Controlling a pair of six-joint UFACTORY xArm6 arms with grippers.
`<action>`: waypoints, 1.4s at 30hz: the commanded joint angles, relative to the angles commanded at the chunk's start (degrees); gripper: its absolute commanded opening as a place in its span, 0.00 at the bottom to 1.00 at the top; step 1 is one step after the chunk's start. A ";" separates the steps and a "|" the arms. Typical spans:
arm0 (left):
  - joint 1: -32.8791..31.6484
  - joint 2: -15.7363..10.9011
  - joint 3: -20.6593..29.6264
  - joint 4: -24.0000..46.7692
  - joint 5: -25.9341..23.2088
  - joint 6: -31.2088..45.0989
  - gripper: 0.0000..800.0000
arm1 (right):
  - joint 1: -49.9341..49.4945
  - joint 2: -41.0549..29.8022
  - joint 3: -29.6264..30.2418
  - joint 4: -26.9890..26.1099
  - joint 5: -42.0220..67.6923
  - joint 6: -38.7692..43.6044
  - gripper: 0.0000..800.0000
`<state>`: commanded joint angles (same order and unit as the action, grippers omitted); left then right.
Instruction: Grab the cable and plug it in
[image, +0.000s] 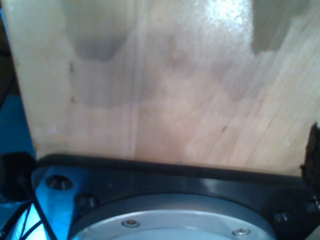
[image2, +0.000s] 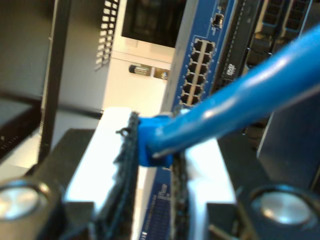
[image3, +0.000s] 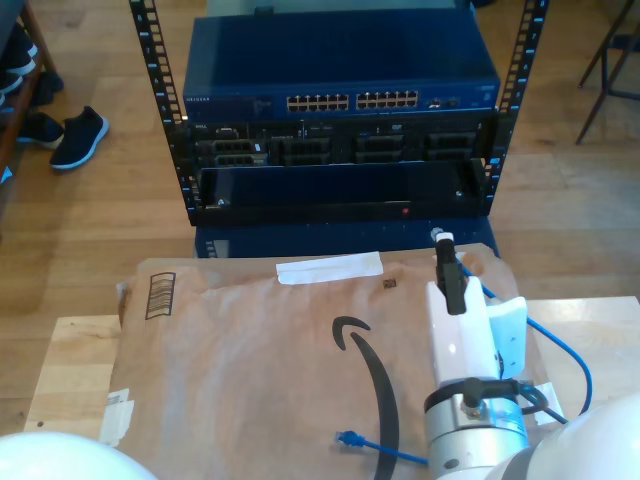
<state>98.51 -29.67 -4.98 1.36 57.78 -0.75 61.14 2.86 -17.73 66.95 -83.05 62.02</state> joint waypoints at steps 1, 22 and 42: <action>0.00 0.00 0.00 -0.09 0.00 0.00 1.00 | -0.09 0.44 0.00 0.09 0.18 0.09 0.00; 0.00 0.00 0.00 -0.09 0.00 0.00 1.00 | 1.58 5.45 0.44 0.00 -2.55 7.03 0.00; 0.00 0.00 0.00 -0.09 0.00 0.00 1.00 | -3.43 5.19 0.53 -12.40 1.05 12.92 0.00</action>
<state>98.51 -29.67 -4.98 1.27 57.78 -0.75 57.71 8.04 -17.20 54.55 -82.00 74.95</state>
